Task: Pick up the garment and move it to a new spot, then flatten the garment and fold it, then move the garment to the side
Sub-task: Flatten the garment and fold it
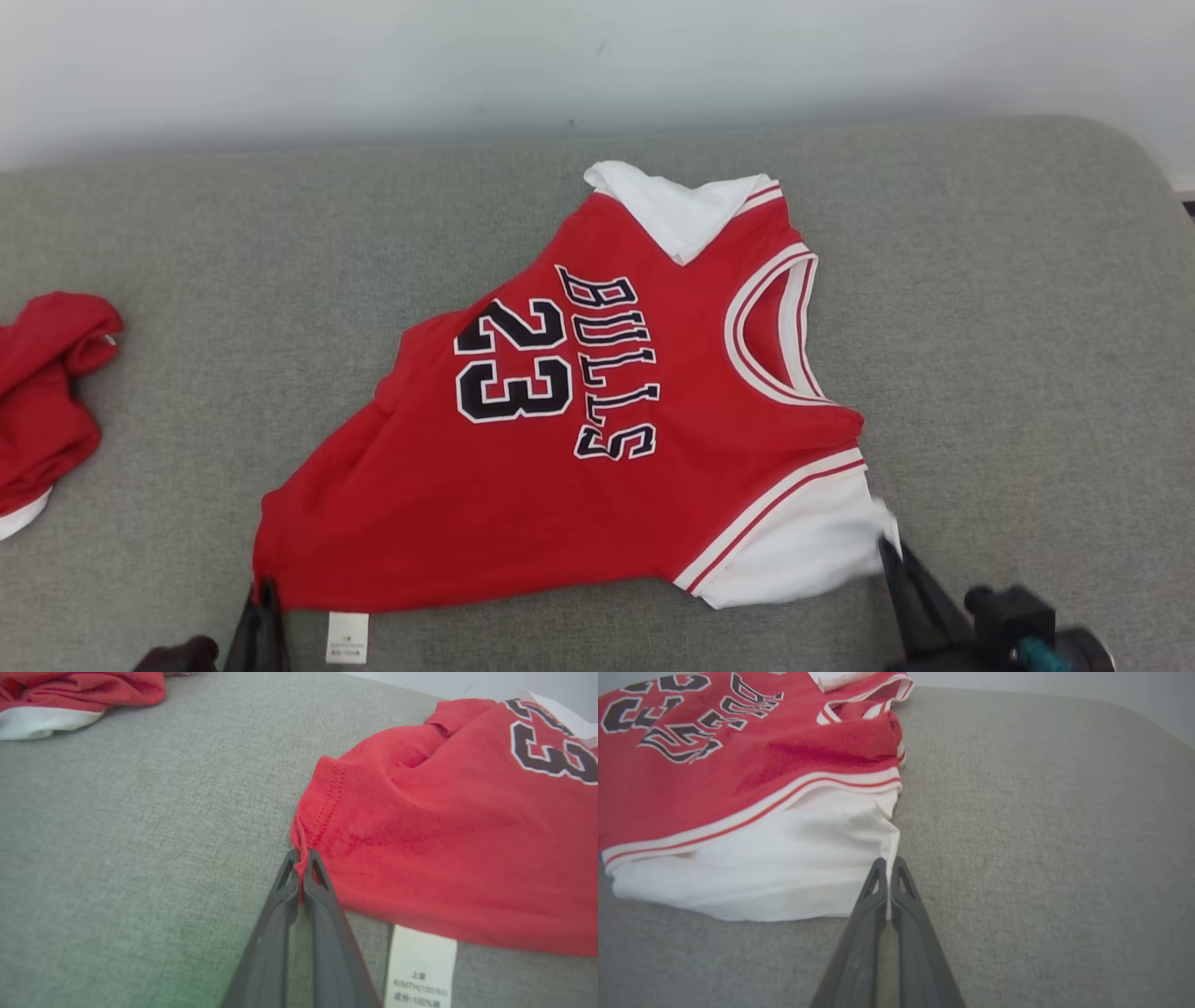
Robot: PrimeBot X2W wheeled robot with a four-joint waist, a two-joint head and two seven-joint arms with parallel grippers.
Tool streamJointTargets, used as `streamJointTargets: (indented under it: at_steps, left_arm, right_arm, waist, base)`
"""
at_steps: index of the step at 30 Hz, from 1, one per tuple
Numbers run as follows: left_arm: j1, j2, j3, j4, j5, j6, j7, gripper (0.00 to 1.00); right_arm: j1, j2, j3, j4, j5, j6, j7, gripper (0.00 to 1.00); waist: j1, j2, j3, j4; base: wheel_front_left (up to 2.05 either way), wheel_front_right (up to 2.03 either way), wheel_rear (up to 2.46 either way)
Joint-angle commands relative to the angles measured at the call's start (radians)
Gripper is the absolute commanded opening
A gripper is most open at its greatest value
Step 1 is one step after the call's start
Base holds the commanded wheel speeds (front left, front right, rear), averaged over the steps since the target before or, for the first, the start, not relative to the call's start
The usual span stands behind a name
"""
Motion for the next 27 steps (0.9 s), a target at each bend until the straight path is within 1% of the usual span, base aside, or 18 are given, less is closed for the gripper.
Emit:
streamJointTargets:
  at_steps: [1,5,7,11,13,14,16,17,20,22,27]
  left_arm:
    - [0.004,-0.001,0.008,-0.026,0.008,-0.004,-0.002,0.0]
    - [0.012,-0.001,0.035,-0.144,0.028,-0.024,-0.002,0.0]
    - [-0.016,0.004,0.04,-0.184,0.056,-0.033,-0.002,0.0]
    - [-0.095,0.052,0.041,-0.251,0.097,-0.043,-0.002,0.0]
    - [-0.148,0.093,0.026,-0.281,0.111,-0.049,-0.002,0.0]
    - [-0.18,0.117,0.019,-0.297,0.119,-0.051,-0.002,0.0]
    - [-0.242,0.167,-0.004,-0.308,0.124,-0.05,-0.002,0.0]
    - [-0.283,0.201,-0.017,-0.313,0.135,-0.049,-0.002,0.0]
    - [-0.389,0.281,-0.066,-0.292,0.136,-0.05,0.0,0.0]
    - [-0.461,0.327,-0.096,-0.271,0.128,-0.05,0.015,0.0]
    - [-0.59,0.402,-0.166,-0.229,0.108,-0.05,0.052,0.0]
  right_arm:
    - [-0.019,0.006,0.0,-0.034,0.016,-0.003,0.0,0.0]
    - [-0.058,-0.013,0.013,-0.17,0.039,-0.003,0.0,0.0]
    - [-0.087,-0.02,0.011,-0.228,0.063,-0.003,0.0,0.0]
    - [-0.189,-0.046,-0.009,-0.325,0.098,-0.003,0.0,0.0]
    - [-0.255,-0.062,-0.02,-0.36,0.122,-0.003,0.0,0.0]
    - [-0.291,-0.083,-0.016,-0.373,0.112,-0.003,0.0,0.0]
    - [-0.366,-0.105,-0.009,-0.391,0.114,-0.003,0.0,0.0]
    - [-0.408,-0.121,-0.001,-0.397,0.107,-0.003,0.0,0.0]
    - [-0.521,-0.145,0.016,-0.395,0.109,-0.003,0.0,0.0]
    - [-0.589,-0.147,0.029,-0.388,0.111,-0.003,0.0,0.0]
    - [-0.748,-0.186,0.081,-0.34,0.1,-0.003,0.0,0.0]
  waist:
    - [-0.0002,-0.0002,-0.022,-0.001]
    - [-0.0002,-0.0002,-0.071,0.001]
    - [-0.0002,-0.0002,-0.097,0.005]
    - [-0.0002,-0.0002,-0.144,0.015]
    - [-0.0002,-0.0002,-0.16,0.019]
    - [-0.0002,-0.0002,-0.167,0.021]
    - [-0.0002,-0.0002,-0.176,0.023]
    - [-0.0002,-0.0002,-0.179,0.024]
    - [-0.0002,-0.0002,-0.183,0.03]
    - [-0.0002,-0.0002,-0.18,0.032]
    - [-0.0002,-0.0002,-0.152,0.037]
  base:
    - [0.0,0.0,0.0]
    - [0.0,0.0,0.0]
    - [0.0,0.0,0.0]
    - [0.0,0.0,0.0]
    - [0.0,0.0,0.0]
    - [0.0,0.0,0.0]
    - [0.0,0.0,0.0]
    - [0.0,0.0,0.0]
    - [0.0,0.0,0.0]
    - [0.0,0.0,0.0]
    - [0.0,0.0,0.0]
